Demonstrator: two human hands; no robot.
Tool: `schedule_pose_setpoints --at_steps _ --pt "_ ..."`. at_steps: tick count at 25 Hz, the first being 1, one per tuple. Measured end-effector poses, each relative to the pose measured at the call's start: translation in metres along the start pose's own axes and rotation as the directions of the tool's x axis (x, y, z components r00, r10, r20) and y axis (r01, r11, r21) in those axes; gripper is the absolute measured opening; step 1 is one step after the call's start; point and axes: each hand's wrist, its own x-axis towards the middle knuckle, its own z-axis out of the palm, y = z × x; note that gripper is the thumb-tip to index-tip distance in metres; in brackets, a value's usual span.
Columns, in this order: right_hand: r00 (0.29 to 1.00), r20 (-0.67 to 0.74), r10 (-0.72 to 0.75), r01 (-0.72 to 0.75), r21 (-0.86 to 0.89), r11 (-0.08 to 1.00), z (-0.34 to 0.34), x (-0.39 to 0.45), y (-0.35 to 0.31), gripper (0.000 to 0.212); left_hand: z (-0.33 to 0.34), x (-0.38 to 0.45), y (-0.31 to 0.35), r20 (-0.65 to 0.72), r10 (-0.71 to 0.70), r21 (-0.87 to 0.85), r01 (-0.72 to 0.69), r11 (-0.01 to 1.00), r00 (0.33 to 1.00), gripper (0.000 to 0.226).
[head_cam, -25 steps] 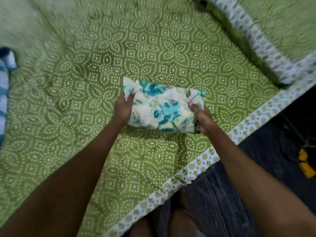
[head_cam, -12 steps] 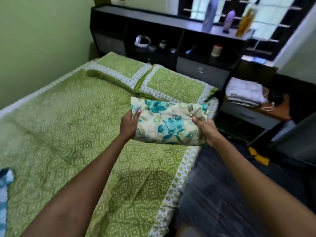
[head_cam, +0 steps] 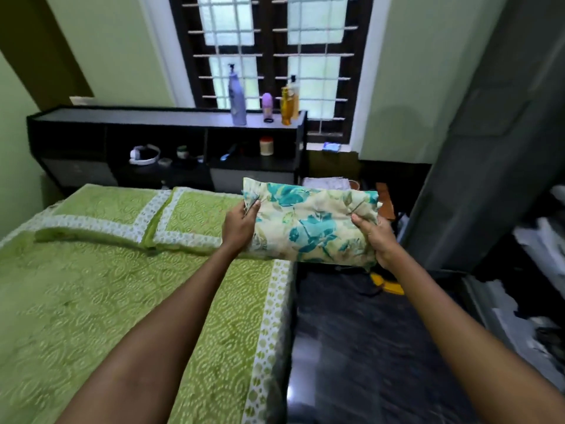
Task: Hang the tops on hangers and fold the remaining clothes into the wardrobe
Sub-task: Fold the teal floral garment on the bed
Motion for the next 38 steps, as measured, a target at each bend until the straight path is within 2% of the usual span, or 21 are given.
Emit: schedule_pose_setpoints --at_steps 3,5,9,11,14,18,19,20,22,23,25,27,29,31,35,38 --pt "0.989 -0.140 -0.039 0.040 0.006 0.999 -0.067 0.022 -0.028 0.014 0.071 0.026 0.051 0.103 0.085 -0.064 -0.078 0.995 0.991 0.037" --pt "0.970 -0.235 -0.058 0.067 0.029 0.997 -0.110 0.029 -0.042 0.004 0.115 0.039 0.084 0.161 0.155 -0.100 -0.140 0.985 0.975 0.036" --pt "0.917 -0.387 -0.100 0.148 0.094 0.985 -0.175 0.036 -0.058 0.003 0.193 0.052 0.133 0.277 0.230 -0.146 -0.196 0.970 0.933 0.015" --pt "0.881 -0.462 -0.107 0.184 0.125 0.975 -0.204 0.040 -0.063 0.010 0.233 0.062 0.156 0.334 0.269 -0.117 -0.243 0.963 0.903 0.024" --pt "0.804 -0.584 -0.110 0.247 0.160 0.956 -0.241 0.049 -0.070 0.007 0.298 0.082 0.192 0.433 0.350 -0.082 -0.351 0.933 0.831 0.034" --pt "0.697 -0.711 -0.093 0.341 0.215 0.915 -0.281 0.076 -0.076 0.010 0.381 0.115 0.248 0.570 0.484 -0.137 -0.503 0.853 0.664 0.032" --pt "0.655 -0.750 -0.092 0.375 0.217 0.902 -0.293 0.086 -0.077 0.014 0.404 0.125 0.266 0.590 0.523 -0.158 -0.547 0.822 0.615 0.030" --pt "0.616 -0.785 -0.067 0.386 0.227 0.894 -0.302 0.095 -0.080 0.029 0.426 0.134 0.284 0.607 0.561 -0.184 -0.588 0.788 0.562 0.029" --pt "0.554 -0.832 -0.013 0.411 0.259 0.874 -0.326 0.116 -0.083 0.087 0.470 0.151 0.325 0.649 0.614 -0.239 -0.646 0.725 0.450 0.029" --pt "0.528 -0.849 -0.007 0.443 0.269 0.855 -0.339 0.125 -0.081 0.108 0.490 0.157 0.343 0.671 0.625 -0.267 -0.657 0.705 0.399 0.029" --pt "0.508 -0.861 0.011 0.497 0.304 0.813 -0.372 0.146 -0.076 0.119 0.530 0.167 0.378 0.703 0.637 -0.315 -0.665 0.678 0.316 0.029" --pt "0.503 -0.863 0.039 0.525 0.341 0.780 -0.379 0.153 -0.104 0.109 0.574 0.175 0.412 0.719 0.649 -0.335 -0.694 0.638 0.250 0.029" --pt "0.485 -0.873 0.055 0.571 0.364 0.736 -0.390 0.162 -0.126 0.071 0.616 0.175 0.441 0.714 0.664 -0.342 -0.716 0.609 0.224 0.028" --pt "0.475 -0.877 0.079 0.597 0.387 0.703 -0.411 0.174 -0.137 0.050 0.660 0.168 0.464 0.711 0.668 -0.345 -0.718 0.605 0.221 0.027" --pt "0.461 -0.886 0.059 0.669 0.390 0.633 -0.463 0.198 -0.150 0.036 0.750 0.148 0.507 0.705 0.664 -0.332 -0.711 0.620 0.250 0.030" --pt "0.484 -0.874 0.040 0.711 0.419 0.564 -0.510 0.220 -0.162 0.032 0.820 0.130 0.544 0.698 0.681 -0.369 -0.704 0.606 0.221 0.030"
